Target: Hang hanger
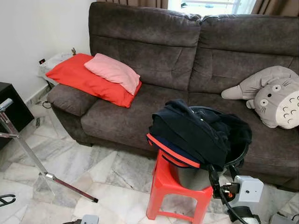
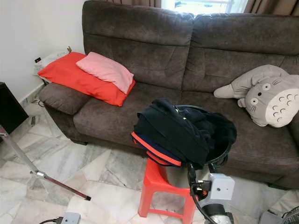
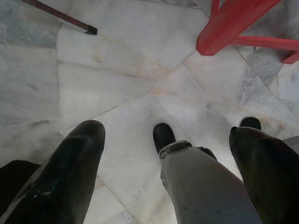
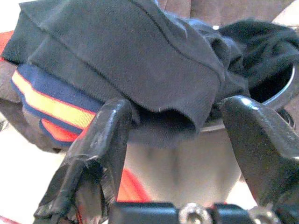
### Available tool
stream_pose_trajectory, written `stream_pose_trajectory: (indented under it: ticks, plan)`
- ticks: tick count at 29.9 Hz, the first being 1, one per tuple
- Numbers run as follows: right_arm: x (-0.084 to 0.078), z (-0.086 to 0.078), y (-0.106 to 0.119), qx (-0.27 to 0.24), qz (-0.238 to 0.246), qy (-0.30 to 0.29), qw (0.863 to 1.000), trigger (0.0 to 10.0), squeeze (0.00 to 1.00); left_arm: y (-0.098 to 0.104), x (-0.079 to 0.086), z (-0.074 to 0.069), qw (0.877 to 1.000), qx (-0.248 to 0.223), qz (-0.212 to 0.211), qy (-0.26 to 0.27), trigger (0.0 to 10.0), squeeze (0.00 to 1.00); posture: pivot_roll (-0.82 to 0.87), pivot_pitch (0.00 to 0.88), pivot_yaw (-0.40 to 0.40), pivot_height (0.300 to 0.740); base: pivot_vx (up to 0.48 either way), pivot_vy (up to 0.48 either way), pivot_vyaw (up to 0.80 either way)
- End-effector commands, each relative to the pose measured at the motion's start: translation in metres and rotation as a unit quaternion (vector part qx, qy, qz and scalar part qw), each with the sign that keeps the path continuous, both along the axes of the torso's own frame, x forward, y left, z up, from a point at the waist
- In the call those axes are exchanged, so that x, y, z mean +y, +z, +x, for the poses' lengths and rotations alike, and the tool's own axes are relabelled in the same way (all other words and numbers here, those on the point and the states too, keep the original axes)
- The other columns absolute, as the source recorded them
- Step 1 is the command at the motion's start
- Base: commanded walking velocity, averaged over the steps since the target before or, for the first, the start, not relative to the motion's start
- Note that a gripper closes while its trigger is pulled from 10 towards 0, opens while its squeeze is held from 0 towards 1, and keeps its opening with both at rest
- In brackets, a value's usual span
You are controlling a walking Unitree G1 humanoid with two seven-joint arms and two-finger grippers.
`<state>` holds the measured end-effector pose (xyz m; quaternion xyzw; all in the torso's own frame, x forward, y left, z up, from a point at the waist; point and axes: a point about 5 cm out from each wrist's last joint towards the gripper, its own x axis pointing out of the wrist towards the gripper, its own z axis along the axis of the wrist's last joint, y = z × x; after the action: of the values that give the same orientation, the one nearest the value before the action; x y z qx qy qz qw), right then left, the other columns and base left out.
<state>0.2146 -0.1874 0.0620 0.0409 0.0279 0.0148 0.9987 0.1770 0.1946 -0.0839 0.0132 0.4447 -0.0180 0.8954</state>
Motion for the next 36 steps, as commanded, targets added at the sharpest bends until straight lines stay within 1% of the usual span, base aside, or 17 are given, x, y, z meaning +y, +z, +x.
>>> stream_pose_trajectory:
  ticks: [1, 2, 6, 16, 20, 22, 26, 31, 36]
  plan:
    - [0.003, -0.004, -0.001, 0.012, 0.007, 0.014, 1.0, 10.0, 0.0, -0.003, 0.002, -0.008, 1.0, 0.015, 0.005, -0.003, 10.0, 0.0, -0.11, 0.049, 0.027, 0.74, 0.0, 0.0, 0.0]
    - [0.004, -0.004, -0.001, 0.014, 0.005, 0.018, 1.0, 10.0, 0.0, -0.003, 0.002, -0.008, 1.0, 0.016, 0.005, -0.005, 10.0, 0.0, -0.1, 0.047, 0.026, 0.74, 0.0, 0.0, 0.0]
    - [-0.002, -0.004, -0.004, 0.023, 0.002, -0.013, 1.0, 10.0, 0.0, -0.003, 0.002, -0.007, 1.0, 0.015, 0.005, -0.005, 10.0, 0.0, -0.1, 0.047, 0.025, 0.74, 0.0, 0.0, 0.0]
    - [-0.006, 0.003, -0.005, 0.032, -0.006, -0.018, 0.999, 10.0, 0.0, -0.003, 0.002, -0.006, 1.0, 0.014, 0.005, -0.003, 10.0, 0.0, -0.1, 0.04, 0.025, 0.74, 0.0, 0.0, 0.0]
    - [-0.011, 0.005, -0.009, 0.047, -0.02, -0.03, 0.998, 10.0, 0.0, -0.003, 0.002, -0.006, 1.0, 0.015, 0.005, -0.003, 10.0, 0.0, -0.09, 0.038, 0.024, 0.74, 0.0, 0.0, 0.0]
    - [-0.018, 0.006, -0.011, 0.055, -0.027, -0.048, 0.997, 10.0, 0.0, -0.003, 0.003, -0.006, 1.0, 0.014, 0.006, -0.001, 10.0, 0.0, -0.09, 0.038, 0.023, 0.74, 0.0, 0.0, 0.0]
    - [-0.022, 0.007, -0.013, 0.066, -0.038, -0.063, 0.995, 10.0, 0.0, -0.003, 0.003, -0.006, 1.0, 0.014, 0.004, -0.003, 10.0, 0.0, -0.09, 0.036, 0.024, 0.74, 0.0, 0.0, 0.0]
    - [-0.02, 0.009, -0.012, 0.061, -0.032, -0.066, 0.995, 10.0, 0.0, -0.003, 0.002, -0.007, 1.0, 0.014, 0.003, -0.007, 10.0, 0.0, -0.09, 0.036, 0.025, 0.74, 0.0, 0.0, 0.0]
    - [-0.018, 0.012, -0.013, 0.061, -0.037, -0.061, 0.996, 10.0, 0.0, -0.003, 0.001, -0.007, 1.0, 0.015, 0.003, -0.012, 10.0, 0.0, -0.09, 0.036, 0.024, 0.74, 0.0, 0.0, 0.0]
